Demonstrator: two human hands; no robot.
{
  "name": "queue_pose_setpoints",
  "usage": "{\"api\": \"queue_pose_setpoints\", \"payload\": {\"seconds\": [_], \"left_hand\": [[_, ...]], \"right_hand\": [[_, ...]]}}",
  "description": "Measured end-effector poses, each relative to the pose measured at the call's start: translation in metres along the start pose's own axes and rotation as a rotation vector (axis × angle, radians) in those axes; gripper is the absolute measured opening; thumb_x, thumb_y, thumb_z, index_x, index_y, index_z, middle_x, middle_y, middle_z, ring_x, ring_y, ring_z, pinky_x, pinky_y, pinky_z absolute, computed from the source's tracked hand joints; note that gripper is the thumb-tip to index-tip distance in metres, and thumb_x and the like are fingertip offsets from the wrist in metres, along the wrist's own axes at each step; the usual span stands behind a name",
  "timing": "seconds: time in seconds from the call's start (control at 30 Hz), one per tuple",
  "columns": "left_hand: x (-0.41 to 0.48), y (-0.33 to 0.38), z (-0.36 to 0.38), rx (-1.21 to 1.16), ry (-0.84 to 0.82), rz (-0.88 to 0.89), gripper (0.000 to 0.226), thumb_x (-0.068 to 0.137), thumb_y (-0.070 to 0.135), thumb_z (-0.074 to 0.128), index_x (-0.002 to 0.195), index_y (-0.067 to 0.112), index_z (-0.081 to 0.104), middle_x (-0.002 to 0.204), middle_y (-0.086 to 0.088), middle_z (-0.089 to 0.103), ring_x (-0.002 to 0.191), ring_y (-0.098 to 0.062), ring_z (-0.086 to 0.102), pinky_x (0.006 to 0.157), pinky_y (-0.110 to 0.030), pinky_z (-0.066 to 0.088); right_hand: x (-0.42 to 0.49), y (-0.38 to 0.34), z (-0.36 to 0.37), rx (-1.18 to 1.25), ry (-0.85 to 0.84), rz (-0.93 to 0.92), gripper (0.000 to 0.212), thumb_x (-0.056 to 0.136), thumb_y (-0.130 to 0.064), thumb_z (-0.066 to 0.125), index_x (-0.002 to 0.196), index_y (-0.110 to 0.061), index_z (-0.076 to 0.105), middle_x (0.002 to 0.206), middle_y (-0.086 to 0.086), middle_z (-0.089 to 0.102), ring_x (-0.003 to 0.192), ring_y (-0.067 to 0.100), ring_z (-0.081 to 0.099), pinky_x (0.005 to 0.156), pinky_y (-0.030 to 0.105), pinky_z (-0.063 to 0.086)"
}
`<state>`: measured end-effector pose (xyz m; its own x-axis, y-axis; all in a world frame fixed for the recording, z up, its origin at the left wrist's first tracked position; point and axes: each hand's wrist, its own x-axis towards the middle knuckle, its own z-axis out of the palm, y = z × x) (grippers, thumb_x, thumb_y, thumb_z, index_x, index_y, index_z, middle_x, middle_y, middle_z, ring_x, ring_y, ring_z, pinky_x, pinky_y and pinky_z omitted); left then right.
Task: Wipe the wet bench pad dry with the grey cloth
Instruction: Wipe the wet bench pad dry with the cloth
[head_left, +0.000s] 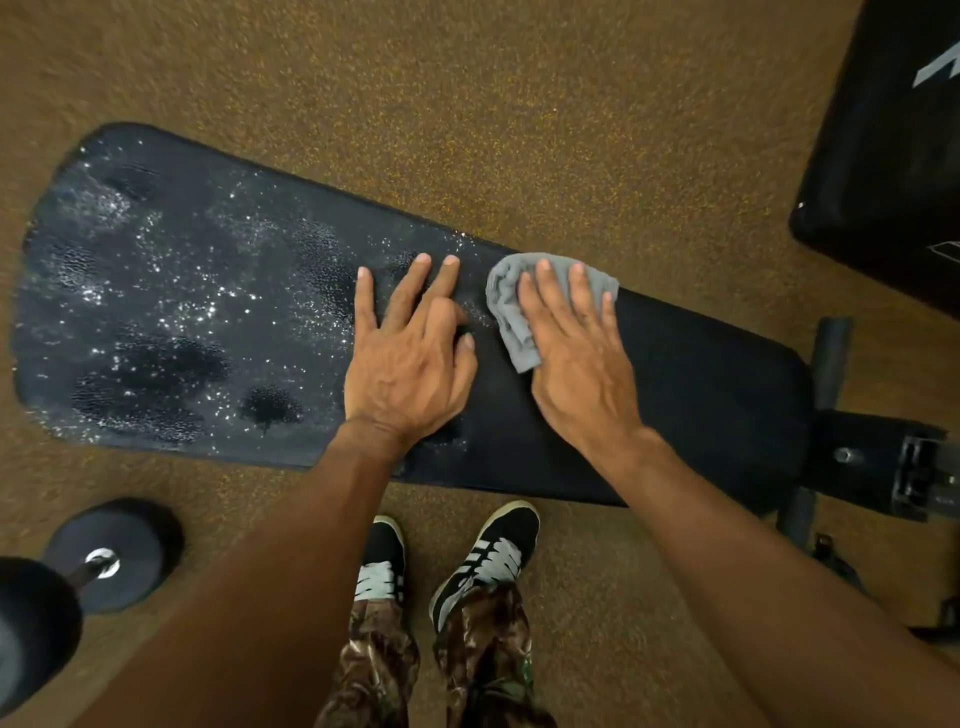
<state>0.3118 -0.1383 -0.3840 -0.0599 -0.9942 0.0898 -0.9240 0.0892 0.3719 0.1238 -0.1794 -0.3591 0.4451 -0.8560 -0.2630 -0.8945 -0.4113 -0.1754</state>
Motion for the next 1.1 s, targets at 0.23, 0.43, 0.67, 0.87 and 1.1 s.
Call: {"api": "queue_pose_setpoints", "payload": {"seconds": [0.23, 0.43, 0.67, 0.87, 1.1], "left_hand": [[0.000, -0.001, 0.000, -0.032, 0.022, -0.001, 0.031, 0.093, 0.030, 0.047, 0.117, 0.013, 0.058, 0.154, -0.007, 0.050, 0.149, -0.030, 0.038, 0.119, -0.069, 0.017], [0.000, 0.000, 0.000, -0.019, -0.007, -0.005, 0.036, 0.096, 0.034, 0.043, 0.121, 0.014, 0.058, 0.155, -0.006, 0.049, 0.150, -0.028, 0.035, 0.120, -0.068, 0.017], [-0.001, 0.000, -0.002, -0.046, 0.014, -0.009, 0.048, 0.099, 0.047, 0.037, 0.120, 0.011, 0.060, 0.154, -0.007, 0.050, 0.149, -0.028, 0.037, 0.119, -0.069, 0.018], [0.000, -0.003, -0.001, -0.053, 0.015, 0.009, 0.088, 0.089, 0.086, 0.021, 0.118, 0.011, 0.056, 0.155, -0.007, 0.049, 0.150, -0.027, 0.035, 0.118, -0.070, 0.017], [0.001, -0.001, -0.003, -0.038, -0.006, 0.005, 0.094, 0.085, 0.089, 0.022, 0.115, 0.009, 0.059, 0.153, -0.008, 0.051, 0.151, -0.026, 0.035, 0.119, -0.070, 0.016]], "right_hand": [[0.012, -0.009, -0.003, 0.012, -0.039, -0.086, 0.069, 0.088, -0.019, 0.025, 0.156, -0.012, 0.024, 0.165, 0.006, 0.018, 0.153, 0.034, 0.008, 0.121, 0.059, 0.012], [0.030, -0.019, -0.012, 0.085, -0.015, 0.014, 0.068, 0.093, -0.015, 0.040, 0.157, -0.010, 0.018, 0.166, 0.010, 0.013, 0.152, 0.037, 0.004, 0.122, 0.058, 0.007], [0.009, 0.009, -0.017, 0.044, -0.071, -0.089, 0.070, 0.088, -0.017, 0.025, 0.157, -0.016, 0.022, 0.166, 0.003, 0.014, 0.153, 0.032, 0.004, 0.123, 0.053, 0.007], [0.048, -0.022, -0.021, 0.157, -0.056, -0.066, 0.078, 0.089, 0.001, 0.047, 0.159, -0.017, 0.015, 0.166, 0.003, 0.014, 0.153, 0.033, 0.002, 0.122, 0.058, 0.003], [0.071, -0.020, -0.033, 0.256, -0.092, -0.021, 0.075, 0.090, 0.005, 0.044, 0.157, -0.021, 0.022, 0.163, 0.002, 0.025, 0.152, 0.029, 0.013, 0.123, 0.053, 0.009]]}}
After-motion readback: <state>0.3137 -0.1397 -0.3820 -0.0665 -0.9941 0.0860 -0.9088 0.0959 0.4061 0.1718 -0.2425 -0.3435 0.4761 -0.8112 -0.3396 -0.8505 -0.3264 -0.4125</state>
